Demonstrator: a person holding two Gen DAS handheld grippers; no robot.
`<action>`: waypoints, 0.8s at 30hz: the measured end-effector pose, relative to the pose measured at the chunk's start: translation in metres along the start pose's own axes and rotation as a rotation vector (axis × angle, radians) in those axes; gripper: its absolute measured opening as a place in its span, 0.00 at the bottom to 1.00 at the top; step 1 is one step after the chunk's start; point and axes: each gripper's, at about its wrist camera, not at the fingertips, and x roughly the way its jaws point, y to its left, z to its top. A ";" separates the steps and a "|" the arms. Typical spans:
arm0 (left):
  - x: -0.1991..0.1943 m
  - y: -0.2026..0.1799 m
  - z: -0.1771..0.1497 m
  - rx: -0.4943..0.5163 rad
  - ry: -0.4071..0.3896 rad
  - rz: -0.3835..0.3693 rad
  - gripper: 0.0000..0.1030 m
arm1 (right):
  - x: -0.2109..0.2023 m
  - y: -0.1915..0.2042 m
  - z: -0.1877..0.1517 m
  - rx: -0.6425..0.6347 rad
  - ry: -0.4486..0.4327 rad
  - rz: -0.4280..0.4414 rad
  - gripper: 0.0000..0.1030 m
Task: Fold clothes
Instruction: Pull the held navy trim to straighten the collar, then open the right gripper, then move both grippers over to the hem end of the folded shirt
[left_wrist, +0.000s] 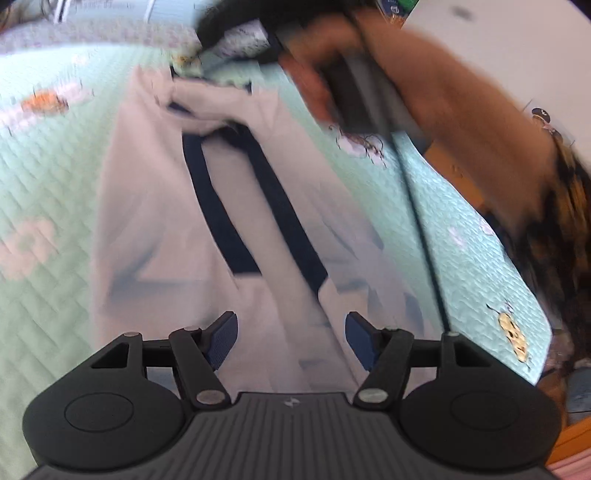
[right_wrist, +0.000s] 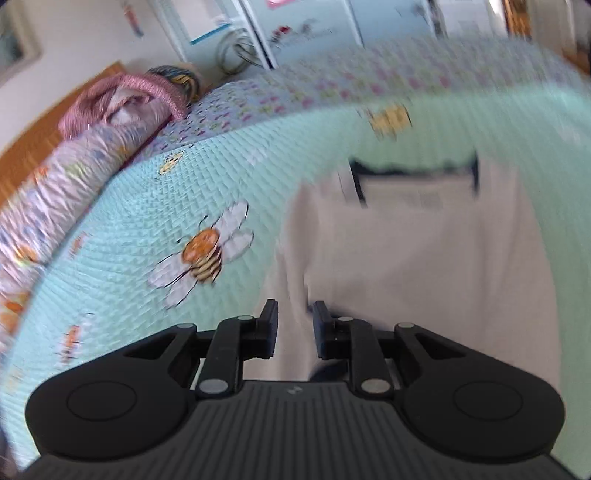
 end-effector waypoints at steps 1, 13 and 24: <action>0.001 0.002 -0.005 -0.003 -0.001 -0.016 0.65 | 0.013 0.009 0.012 -0.054 -0.005 -0.033 0.22; -0.005 0.026 -0.015 -0.068 -0.018 -0.138 0.67 | 0.180 0.087 0.095 -0.421 0.181 -0.331 0.21; -0.006 0.026 -0.021 -0.034 -0.029 -0.169 0.67 | 0.220 0.085 0.099 -0.413 0.221 -0.512 0.02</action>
